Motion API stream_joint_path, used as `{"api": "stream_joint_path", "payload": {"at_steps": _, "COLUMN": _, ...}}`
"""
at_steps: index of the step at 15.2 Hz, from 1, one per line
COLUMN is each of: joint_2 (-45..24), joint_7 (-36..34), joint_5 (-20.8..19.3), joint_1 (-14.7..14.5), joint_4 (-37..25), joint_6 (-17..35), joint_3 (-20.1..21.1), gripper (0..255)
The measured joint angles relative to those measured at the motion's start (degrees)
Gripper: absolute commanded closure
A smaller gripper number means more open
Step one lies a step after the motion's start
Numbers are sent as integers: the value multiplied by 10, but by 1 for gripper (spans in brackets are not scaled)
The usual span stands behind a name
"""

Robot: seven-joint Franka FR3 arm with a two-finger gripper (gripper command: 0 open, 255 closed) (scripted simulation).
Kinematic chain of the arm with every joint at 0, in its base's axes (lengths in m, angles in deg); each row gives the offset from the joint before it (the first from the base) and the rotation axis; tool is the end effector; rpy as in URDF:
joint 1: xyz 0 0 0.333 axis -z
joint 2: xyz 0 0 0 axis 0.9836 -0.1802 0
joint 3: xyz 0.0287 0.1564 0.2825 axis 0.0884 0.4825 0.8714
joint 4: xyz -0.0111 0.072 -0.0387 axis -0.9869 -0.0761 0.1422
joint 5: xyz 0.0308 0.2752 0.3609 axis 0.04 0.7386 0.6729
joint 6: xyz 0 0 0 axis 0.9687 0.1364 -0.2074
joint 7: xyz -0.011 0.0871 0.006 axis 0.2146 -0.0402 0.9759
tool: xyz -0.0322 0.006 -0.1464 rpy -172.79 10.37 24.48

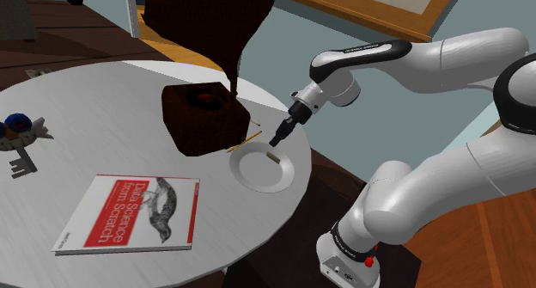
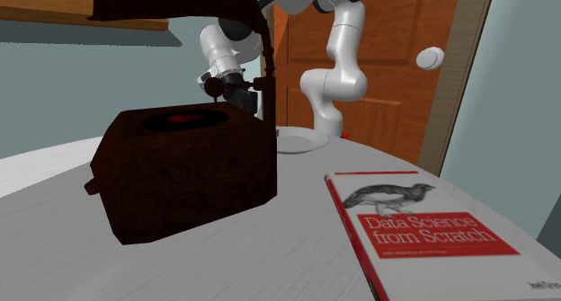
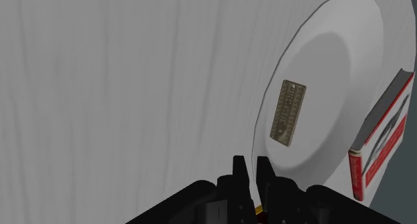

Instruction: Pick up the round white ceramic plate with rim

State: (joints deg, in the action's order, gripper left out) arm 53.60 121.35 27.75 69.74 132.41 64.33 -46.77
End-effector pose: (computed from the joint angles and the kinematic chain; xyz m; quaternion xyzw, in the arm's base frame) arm 0.4104 -0.0663 0.2974 -0.9256 -0.1030 -0.0628 0.3588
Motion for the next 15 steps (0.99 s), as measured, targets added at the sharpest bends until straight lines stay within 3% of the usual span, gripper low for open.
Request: {"api": "stream_joint_path", "payload": {"at_steps": 15, "joint_2": 54, "joint_7": -74, "joint_5": -31, "joint_1": 15, "joint_4": -46, "joint_6": -72, "joint_3": 21, "gripper": 255}}
